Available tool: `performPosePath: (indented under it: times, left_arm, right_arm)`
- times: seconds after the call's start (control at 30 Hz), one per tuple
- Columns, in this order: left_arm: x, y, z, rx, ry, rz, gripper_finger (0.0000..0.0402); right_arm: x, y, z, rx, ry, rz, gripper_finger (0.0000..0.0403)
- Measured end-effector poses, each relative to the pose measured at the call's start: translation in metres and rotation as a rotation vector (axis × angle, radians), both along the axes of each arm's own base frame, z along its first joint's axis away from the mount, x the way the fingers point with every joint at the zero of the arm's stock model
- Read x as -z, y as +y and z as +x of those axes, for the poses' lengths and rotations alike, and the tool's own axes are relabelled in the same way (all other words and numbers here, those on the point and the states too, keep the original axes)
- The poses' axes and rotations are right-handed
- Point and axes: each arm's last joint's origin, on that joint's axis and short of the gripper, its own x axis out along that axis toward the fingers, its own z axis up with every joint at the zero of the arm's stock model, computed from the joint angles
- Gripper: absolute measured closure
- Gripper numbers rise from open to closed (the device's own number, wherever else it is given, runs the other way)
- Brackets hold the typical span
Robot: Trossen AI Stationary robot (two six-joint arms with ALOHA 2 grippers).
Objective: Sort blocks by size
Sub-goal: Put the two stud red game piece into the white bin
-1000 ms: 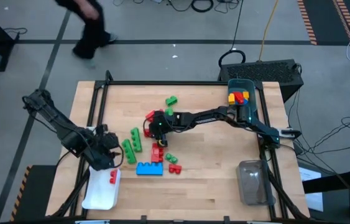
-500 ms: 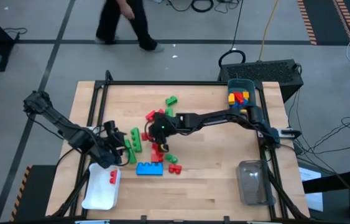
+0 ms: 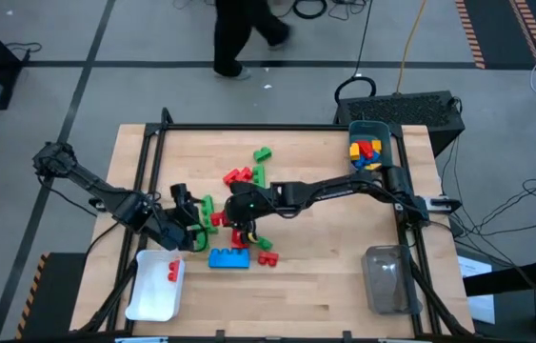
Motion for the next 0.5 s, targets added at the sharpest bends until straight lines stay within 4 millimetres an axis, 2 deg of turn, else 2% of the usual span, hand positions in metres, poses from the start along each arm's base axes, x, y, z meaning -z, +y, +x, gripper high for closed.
performPosePath:
  times: [0.17, 0.5]
  left_arm:
    - [0.000, 0.000, 0.007, 0.050, 0.004, -0.016, 0.0078]
    - [0.007, 0.002, 0.014, 0.031, 0.041, -0.001, 0.0119]
  right_arm:
    - [-0.001, 0.001, 0.001, 0.005, -0.009, 0.011, 0.0256]
    - [-0.006, 0.002, 0.003, 0.009, -0.067, 0.034, 0.0255]
